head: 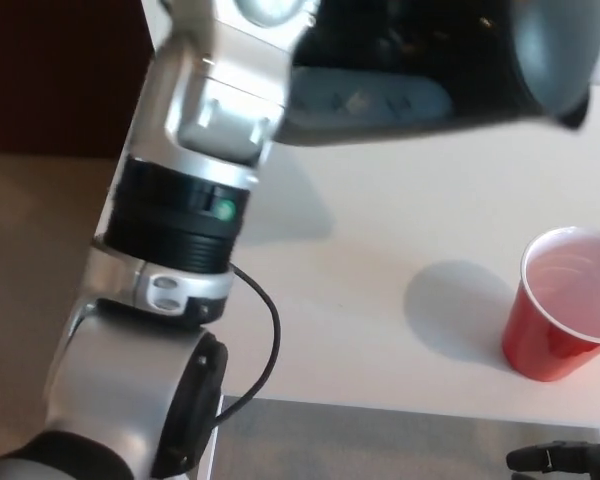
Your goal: The robot walk towards a table in front and uses its left hand to pick up the pot from the base and pour water to the cup on the right hand side
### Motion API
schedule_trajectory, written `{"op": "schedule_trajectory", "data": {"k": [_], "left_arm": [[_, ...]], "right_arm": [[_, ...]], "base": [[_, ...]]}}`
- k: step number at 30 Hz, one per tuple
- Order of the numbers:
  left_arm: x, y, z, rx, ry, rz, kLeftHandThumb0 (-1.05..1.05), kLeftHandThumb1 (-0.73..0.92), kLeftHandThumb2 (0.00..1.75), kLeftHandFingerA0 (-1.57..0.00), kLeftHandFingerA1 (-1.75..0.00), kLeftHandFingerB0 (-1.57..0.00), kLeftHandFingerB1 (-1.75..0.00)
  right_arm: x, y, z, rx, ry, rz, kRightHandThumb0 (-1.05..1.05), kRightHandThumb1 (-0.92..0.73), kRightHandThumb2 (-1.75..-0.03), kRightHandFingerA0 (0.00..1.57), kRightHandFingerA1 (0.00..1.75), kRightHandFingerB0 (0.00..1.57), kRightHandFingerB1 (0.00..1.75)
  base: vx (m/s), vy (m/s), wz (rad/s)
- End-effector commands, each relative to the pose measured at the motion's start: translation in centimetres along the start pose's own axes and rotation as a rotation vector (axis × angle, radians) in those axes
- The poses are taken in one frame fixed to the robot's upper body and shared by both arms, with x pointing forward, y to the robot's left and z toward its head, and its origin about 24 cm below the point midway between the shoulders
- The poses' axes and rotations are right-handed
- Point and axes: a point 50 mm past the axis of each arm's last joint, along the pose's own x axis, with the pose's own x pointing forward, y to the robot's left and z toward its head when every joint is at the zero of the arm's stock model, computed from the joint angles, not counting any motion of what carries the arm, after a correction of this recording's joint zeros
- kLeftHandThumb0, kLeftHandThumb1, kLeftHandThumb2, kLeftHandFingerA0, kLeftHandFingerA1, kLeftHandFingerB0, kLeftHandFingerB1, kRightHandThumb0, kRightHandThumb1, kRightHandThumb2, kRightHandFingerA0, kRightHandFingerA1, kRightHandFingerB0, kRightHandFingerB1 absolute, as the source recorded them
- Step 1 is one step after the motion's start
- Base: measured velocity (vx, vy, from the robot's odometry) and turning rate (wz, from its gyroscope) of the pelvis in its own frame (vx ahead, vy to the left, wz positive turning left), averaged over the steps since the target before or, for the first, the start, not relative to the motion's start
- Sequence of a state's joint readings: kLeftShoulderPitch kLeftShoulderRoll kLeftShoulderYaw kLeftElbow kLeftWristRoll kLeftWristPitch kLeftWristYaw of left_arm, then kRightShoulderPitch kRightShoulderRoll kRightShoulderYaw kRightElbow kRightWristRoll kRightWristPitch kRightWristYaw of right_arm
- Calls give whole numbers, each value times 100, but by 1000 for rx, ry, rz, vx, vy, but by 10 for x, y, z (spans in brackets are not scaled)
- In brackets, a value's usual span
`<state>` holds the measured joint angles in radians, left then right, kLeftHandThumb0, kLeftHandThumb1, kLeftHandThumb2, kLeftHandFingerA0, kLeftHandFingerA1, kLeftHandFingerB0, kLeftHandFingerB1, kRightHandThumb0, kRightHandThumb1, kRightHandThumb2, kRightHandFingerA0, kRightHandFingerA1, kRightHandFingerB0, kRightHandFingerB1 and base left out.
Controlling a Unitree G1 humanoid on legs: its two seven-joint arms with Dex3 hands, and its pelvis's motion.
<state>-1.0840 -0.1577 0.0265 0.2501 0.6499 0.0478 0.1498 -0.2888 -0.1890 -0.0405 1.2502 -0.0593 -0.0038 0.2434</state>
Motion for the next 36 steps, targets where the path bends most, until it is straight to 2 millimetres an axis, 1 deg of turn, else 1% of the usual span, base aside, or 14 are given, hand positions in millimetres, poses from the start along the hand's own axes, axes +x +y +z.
{"op": "schedule_trajectory", "data": {"k": [1, 5, 8, 12, 14, 15, 19, 21, 25, 26, 29, 30, 34, 36], "left_arm": [[-28, 49, -99, -833, 737, 208, -7, 66, 86, -86, -173, -63, -135], [-46, 46, -113, -842, 778, 209, -5, 69, 87, -85, -174, -64, -127], [-79, 34, -134, -779, 873, 189, -7, 78, 77, -83, -174, -60, -118], [-83, 33, -136, -776, 891, 188, -7, 78, 77, -83, -174, -60, -118], [-102, 24, -148, -780, 948, 199, -6, 77, 73, -82, -172, -73, -116], [-107, 20, -151, -786, 967, 196, -8, 81, 63, -81, -174, -69, -118], [-113, 17, -153, -799, 989, 188, -8, 81, 63, -81, -174, -69, -118], [-129, 5, -160, -793, 1036, 156, -7, 83, 64, -87, -173, -54, -113], [-134, 0, -162, -784, 1048, 143, -10, 83, 65, -76, -172, -62, -113], [-138, -3, -162, -763, 1056, 129, -10, 81, 68, -80, -163, -67, -112], [-145, -8, -163, -728, 1069, 98, -11, 82, 67, -78, -165, -66, -114], [-148, -11, -163, -717, 1073, 85, -13, 81, 66, -82, -164, -70, -113], [-149, -13, -163, -712, 1069, 72, -13, 81, 67, -82, -163, -71, -111], [-149, -17, -160, -703, 1055, 55, -14, 79, 68, -88, -156, -75, -110]], "right_arm": [[0, -2, 3, -32, 2, -21, -54, -32, -83, 75, 83, 70, 77], [1, -1, 5, -38, -2, -14, -54, -32, -83, 76, 83, 71, 77], [1, -1, 3, -35, 0, -13, -56, -24, -92, 77, 84, 72, 80], [1, -1, 5, -36, -2, -15, -56, -24, -92, 77, 84, 72, 80], [1, 0, 8, -41, -14, -12, -55, -25, -93, 75, 84, 71, 80], [2, 1, 8, -44, -13, -14, -55, -25, -94, 76, 84, 68, 79], [2, 2, 9, -47, -10, -15, -55, -25, -94, 76, 84, 68, 79], [2, 2, 11, -58, -11, -16, -54, -32, -83, 75, 82, 69, 78], [2, 2, 13, -75, -16, -11, -55, -34, -82, 76, 80, 70, 77], [2, 2, 13, -73, -16, -13, -54, -28, -94, 77, 83, 75, 81], [2, 1, 14, -70, -16, -12, -55, -31, -84, 77, 81, 75, 79], [3, 1, 16, -93, -14, -10, -58, -26, -94, 76, 83, 69, 79], [3, 1, 18, -104, -20, -9, -58, -26, -94, 76, 83, 68, 79], [3, 1, 21, -106, -35, -12, -58, -35, -84, 78, 84, 70, 79]], "base": [[0, 0, 0], [0, 0, 0], [0, 0, 0], [0, 0, 0], [0, 0, 0], [0, 0, 0], [0, 0, 0], [0, 0, 0], [0, 0, 0], [0, 0, 0], [0, 0, 0], [0, 0, 0], [0, 0, 0], [0, 0, 0]]}}
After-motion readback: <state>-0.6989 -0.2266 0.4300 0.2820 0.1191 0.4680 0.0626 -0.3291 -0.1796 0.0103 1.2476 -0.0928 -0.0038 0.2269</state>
